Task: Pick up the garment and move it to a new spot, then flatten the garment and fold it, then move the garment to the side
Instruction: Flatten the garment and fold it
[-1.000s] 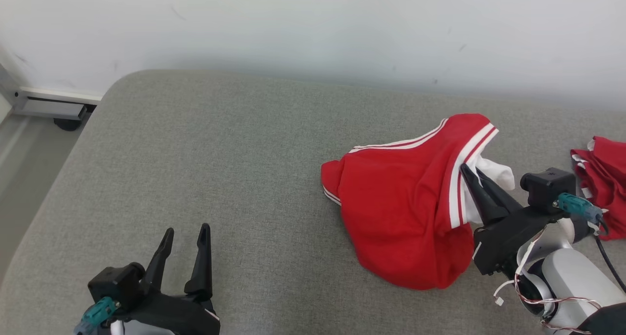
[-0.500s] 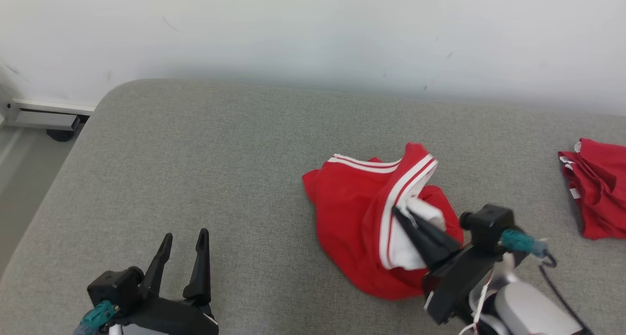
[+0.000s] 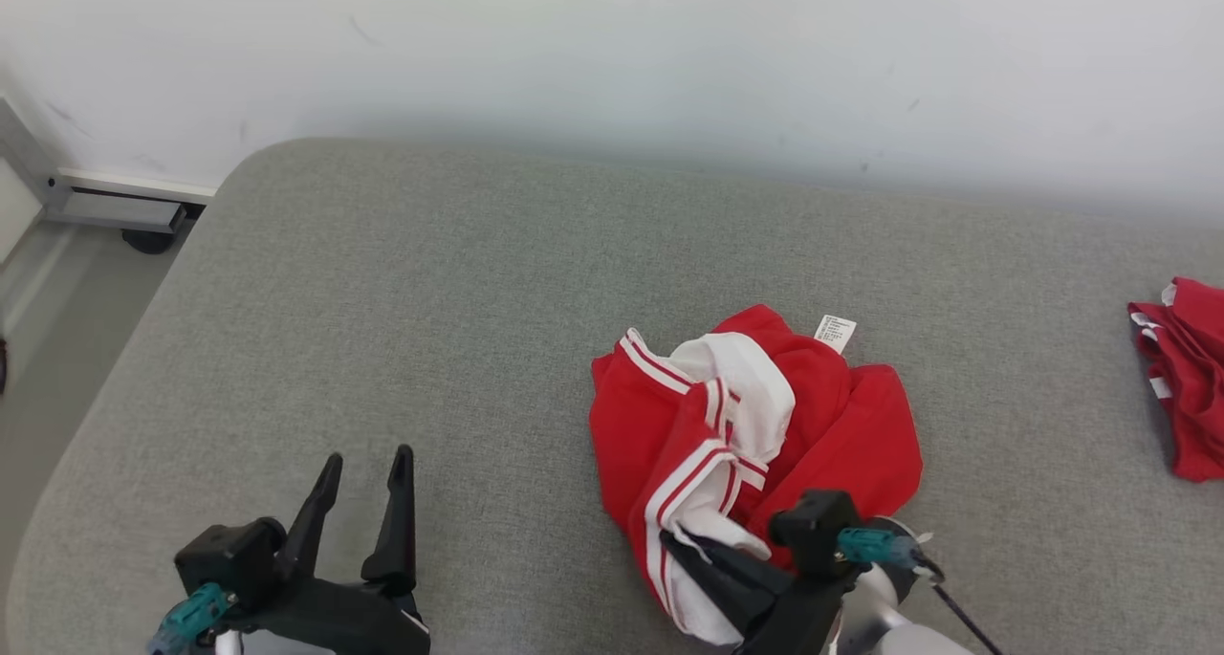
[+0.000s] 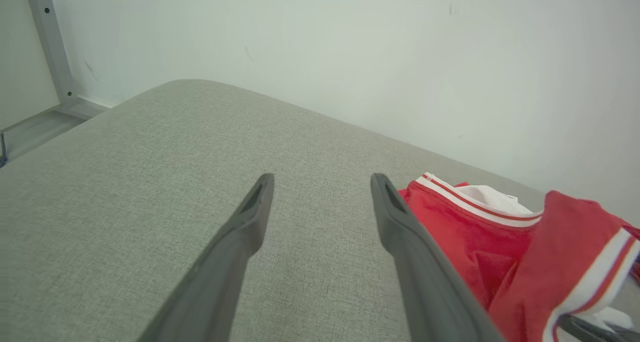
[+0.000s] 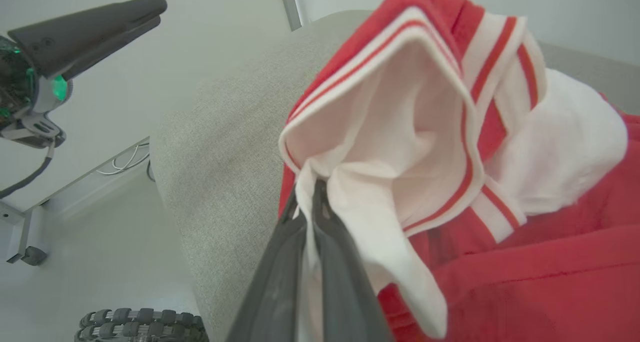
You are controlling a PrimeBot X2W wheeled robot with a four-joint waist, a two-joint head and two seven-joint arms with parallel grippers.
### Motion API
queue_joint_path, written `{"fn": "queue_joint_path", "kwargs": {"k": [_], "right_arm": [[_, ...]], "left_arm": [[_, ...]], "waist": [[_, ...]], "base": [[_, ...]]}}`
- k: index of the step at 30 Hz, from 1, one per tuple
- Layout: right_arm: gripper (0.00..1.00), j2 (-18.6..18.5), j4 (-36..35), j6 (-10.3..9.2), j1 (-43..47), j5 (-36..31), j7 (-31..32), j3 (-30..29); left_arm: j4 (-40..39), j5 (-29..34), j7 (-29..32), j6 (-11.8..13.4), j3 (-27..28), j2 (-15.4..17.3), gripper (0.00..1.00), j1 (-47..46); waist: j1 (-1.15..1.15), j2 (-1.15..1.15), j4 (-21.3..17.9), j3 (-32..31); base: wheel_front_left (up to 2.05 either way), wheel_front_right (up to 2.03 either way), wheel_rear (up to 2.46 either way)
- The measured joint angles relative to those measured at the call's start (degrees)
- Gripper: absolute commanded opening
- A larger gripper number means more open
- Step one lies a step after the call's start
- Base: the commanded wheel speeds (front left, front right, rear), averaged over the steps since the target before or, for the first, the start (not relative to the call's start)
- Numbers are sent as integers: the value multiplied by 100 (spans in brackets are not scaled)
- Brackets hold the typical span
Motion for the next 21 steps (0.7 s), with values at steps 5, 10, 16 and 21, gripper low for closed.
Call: {"fn": "queue_joint_path", "kwargs": {"k": [5, 10, 16, 21], "right_arm": [[100, 22, 141, 0, -16, 37, 101, 204], [100, -175, -44, 1, -158, 341, -47, 53], [100, -455, -510, 1, -147, 970, -355, -242], [100, -641, -355, 0, -148, 946, -442, -576]], "left_arm": [[1, 1, 0, 0, 89, 3, 100, 4], [-7, 30, -1, 1, 170, 8, 100, 9], [-138, 85, -1, 0, 118, 9, 100, 9], [-165, 152, 110, -18, -138, -4, 100, -2]], "waist": [[0, 0, 39, 4], [0, 0, -3, -12], [0, 0, -131, -47], [0, 0, -233, -55]], "base": [[0, 0, 0], [0, 0, 0], [0, 0, 0], [0, 0, 0]]}}
